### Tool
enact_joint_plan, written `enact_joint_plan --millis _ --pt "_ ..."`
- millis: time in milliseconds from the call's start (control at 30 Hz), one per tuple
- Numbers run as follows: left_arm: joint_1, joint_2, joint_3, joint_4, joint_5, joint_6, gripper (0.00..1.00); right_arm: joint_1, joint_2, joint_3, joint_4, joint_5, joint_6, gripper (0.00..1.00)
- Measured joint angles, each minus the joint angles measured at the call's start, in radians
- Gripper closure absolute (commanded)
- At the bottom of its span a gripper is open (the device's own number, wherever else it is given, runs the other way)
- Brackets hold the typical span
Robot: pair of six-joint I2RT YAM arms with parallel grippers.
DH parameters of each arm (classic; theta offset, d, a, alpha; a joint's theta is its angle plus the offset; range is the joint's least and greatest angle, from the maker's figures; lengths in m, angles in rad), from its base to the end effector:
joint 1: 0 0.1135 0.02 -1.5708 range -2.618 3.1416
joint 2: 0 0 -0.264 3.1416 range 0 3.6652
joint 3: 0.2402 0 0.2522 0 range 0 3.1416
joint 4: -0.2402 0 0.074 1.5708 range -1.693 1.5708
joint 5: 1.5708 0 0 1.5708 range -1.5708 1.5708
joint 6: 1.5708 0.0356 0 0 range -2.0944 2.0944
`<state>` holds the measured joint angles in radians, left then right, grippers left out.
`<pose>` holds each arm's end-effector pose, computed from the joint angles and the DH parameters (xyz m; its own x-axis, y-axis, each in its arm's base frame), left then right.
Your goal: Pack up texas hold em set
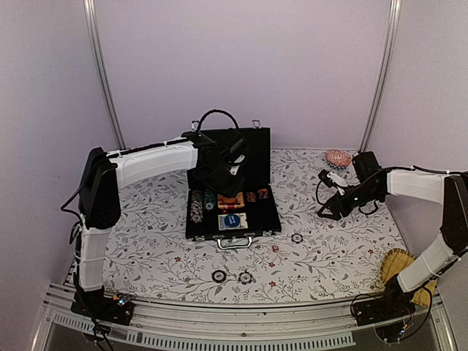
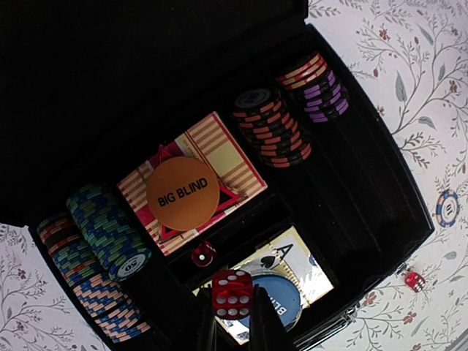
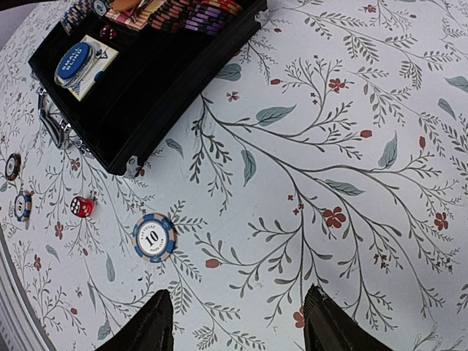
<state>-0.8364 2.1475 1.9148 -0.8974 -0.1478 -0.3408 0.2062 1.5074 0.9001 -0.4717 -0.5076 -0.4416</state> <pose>0.3140 -0.3399 0.2379 -0.8026 0.3956 -0.4466 0.4497 0.8930 -0.0171 0.2787 0.0760 0.1938 -0.6076 -0.5087 -0.6100 -0.7336 0.6537 0.1856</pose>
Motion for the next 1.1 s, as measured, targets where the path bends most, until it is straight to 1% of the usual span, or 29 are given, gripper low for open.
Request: enact_joint_plan --millis 367,867,1100 --pt "0.01 0.094 0.0 0.031 0.024 -0.013 0.86 0.0 0.0 0.0 0.0 0.0 0.0 0.38" --pt "0.016 0.146 -0.026 0.051 0.03 -0.012 0.86 0.0 0.0 0.0 0.0 0.0 0.0 0.38" --pt "0.024 0.147 -0.038 0.07 0.023 -0.013 0.86 0.0 0.003 0.0 0.0 0.0 0.0 0.38"
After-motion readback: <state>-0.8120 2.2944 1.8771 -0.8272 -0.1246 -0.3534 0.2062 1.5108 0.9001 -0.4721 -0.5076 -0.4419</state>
